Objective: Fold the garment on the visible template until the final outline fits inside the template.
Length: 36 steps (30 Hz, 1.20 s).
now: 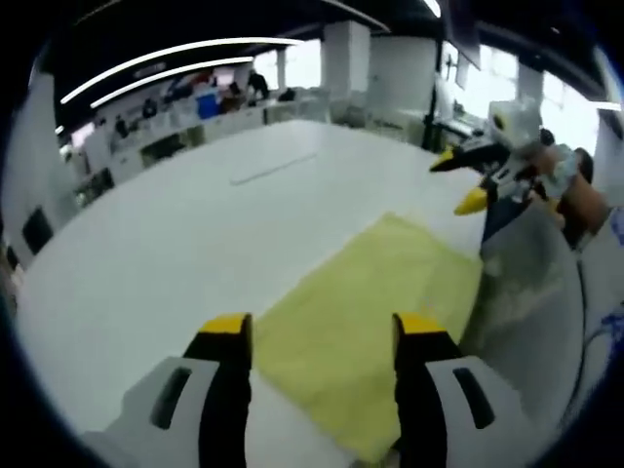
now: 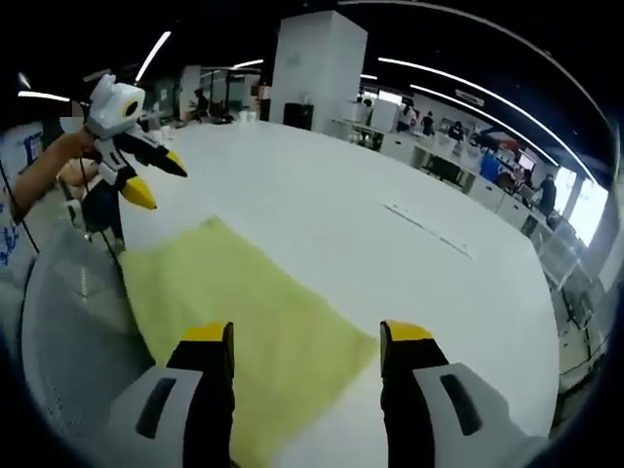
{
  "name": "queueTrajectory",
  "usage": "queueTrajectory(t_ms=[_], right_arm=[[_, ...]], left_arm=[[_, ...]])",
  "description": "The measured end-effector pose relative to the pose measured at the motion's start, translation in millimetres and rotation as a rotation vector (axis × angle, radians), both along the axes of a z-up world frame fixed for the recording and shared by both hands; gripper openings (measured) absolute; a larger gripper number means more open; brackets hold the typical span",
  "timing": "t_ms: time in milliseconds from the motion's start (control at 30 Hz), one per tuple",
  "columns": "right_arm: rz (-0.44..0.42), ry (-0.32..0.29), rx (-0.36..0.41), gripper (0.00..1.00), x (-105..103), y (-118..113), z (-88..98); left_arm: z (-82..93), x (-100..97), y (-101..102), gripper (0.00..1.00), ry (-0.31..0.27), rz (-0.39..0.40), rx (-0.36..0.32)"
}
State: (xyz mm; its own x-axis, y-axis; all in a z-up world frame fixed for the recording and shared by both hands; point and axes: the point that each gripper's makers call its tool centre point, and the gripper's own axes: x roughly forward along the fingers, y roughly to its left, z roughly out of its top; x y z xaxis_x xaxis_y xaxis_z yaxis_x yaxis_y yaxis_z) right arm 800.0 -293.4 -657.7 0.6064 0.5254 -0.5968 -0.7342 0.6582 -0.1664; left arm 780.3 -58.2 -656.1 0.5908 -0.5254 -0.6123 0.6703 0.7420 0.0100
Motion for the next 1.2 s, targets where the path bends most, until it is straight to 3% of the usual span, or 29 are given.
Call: queueTrajectory(t_ms=[67, 267, 467, 733, 933, 1133, 1200], right_arm=[[0.002, 0.014, -0.013, 0.61, -5.2, -1.2, -2.1], [0.006, 0.03, 0.0, 0.69, -20.3, -0.3, 0.6], [0.018, 0.048, -0.034, 0.77, -37.8, -1.6, -4.1], [0.018, 0.043, -0.018, 0.85, -46.7, -1.7, 3.9], [0.01, 0.033, 0.002, 0.88, -51.5, -6.4, 11.3], [0.024, 0.045, -0.003, 0.94, -63.5, -4.9, 11.9], [0.024, 0.044, 0.009, 1.0, -66.1, -3.8, 14.5]], left_arm=[[-2.5, -5.3, -0.1, 0.56, 0.007, -0.019, 0.027], [3.4, -15.0, -3.1, 0.59, 0.008, -0.035, 0.006], [12.5, -23.5, -3.4, 0.61, -0.034, -0.044, 0.016], [13.3, -47.6, -12.8, 0.71, -0.006, -0.098, 0.004], [21.9, -51.6, -9.0, 0.81, -0.024, -0.051, -0.029], [19.8, -57.6, -2.9, 0.85, -0.018, -0.047, -0.005], [18.8, -61.4, -3.9, 0.88, -0.013, -0.057, -0.003]])
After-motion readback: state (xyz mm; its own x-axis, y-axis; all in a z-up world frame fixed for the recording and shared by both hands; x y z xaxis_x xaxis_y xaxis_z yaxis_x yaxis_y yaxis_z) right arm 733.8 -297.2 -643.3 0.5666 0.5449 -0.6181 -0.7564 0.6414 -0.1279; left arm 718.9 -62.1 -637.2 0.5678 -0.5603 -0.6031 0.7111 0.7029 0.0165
